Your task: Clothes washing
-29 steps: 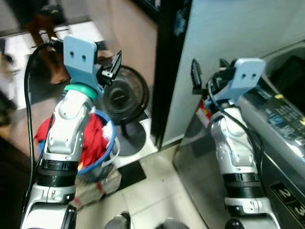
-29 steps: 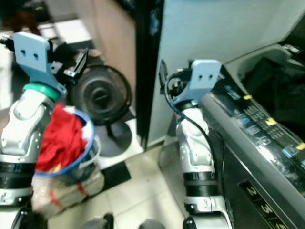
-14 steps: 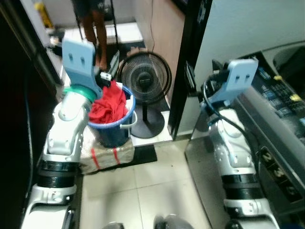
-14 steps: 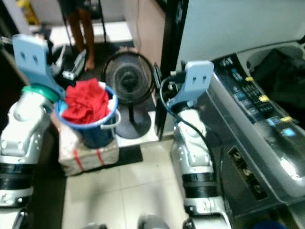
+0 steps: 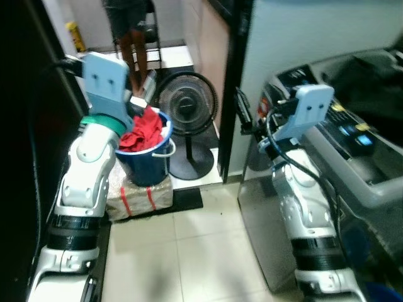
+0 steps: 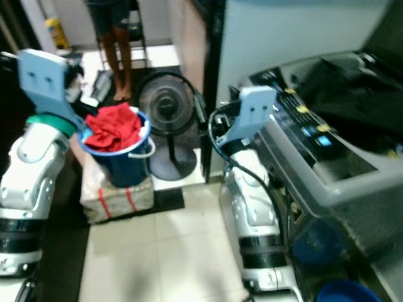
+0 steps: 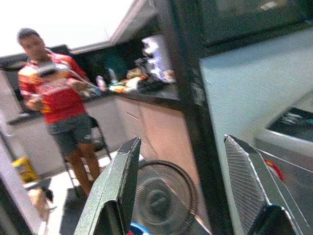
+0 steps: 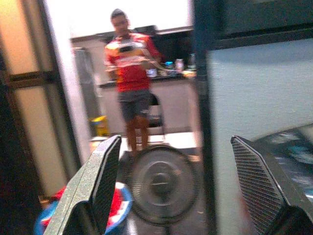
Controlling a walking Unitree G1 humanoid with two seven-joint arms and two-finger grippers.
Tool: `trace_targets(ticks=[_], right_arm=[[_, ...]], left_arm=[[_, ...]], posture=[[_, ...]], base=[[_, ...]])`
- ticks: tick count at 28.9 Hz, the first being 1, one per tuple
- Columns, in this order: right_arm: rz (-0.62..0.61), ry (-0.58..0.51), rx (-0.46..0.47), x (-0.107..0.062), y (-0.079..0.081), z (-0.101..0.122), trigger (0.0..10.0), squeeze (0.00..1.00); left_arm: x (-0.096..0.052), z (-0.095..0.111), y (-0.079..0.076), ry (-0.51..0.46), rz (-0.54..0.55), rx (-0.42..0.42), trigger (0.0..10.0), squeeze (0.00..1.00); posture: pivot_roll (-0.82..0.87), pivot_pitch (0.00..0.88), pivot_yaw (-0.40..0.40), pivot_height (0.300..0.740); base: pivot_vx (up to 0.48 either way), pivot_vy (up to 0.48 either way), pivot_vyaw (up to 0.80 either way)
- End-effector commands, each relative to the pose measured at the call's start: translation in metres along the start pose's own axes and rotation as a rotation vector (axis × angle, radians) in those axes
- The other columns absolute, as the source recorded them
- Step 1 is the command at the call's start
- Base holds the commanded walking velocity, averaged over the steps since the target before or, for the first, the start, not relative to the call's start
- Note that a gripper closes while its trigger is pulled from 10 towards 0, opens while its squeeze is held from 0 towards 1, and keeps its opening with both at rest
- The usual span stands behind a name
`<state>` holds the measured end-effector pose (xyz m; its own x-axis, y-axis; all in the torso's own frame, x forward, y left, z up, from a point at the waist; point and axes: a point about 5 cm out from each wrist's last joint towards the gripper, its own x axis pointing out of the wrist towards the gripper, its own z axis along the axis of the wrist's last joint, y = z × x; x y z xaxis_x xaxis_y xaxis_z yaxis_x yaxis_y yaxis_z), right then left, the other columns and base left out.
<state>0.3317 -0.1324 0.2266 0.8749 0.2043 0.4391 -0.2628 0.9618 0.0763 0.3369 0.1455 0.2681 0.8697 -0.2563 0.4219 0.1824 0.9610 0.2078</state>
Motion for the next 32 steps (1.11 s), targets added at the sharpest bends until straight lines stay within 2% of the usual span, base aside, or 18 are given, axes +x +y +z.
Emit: trace_targets(ticks=[1, 9, 18, 32], right_arm=[[0.021, 0.007, 0.014, 0.0021, 0.0077, -0.0015, 10.0, 0.0], [0.024, 0.016, 0.001, 0.001, 0.0076, -0.003, 10.0, 0.0], [0.021, 0.016, -0.004, 0.0011, 0.0067, -0.0033, 10.0, 0.0], [0.022, 0.045, -0.011, -0.0002, 0.0078, -0.01, 10.0, 0.0]], left_arm=[[-0.0023, -0.0036, 0.0083, 0.022, 0.024, 0.021, 10.0, 0.0], [-0.0023, -0.0038, 0.0077, 0.021, 0.022, 0.024, 10.0, 0.0], [-0.0023, -0.0045, 0.0077, 0.022, 0.023, 0.024, 10.0, 0.0], [-0.0029, -0.0098, 0.0065, 0.036, 0.024, 0.027, 10.0, 0.0]], posture=[[-0.04, 0.0, 0.051, 0.74], [-0.04, 0.0, 0.051, 0.74], [-0.04, 0.0, 0.051, 0.74], [-0.05, 0.0, 0.046, 0.74]], base=[[0.48, 0.0, 0.0], [0.48, 0.0, 0.24], [0.48, 0.0, 0.71], [0.48, 0.0, 0.0]])
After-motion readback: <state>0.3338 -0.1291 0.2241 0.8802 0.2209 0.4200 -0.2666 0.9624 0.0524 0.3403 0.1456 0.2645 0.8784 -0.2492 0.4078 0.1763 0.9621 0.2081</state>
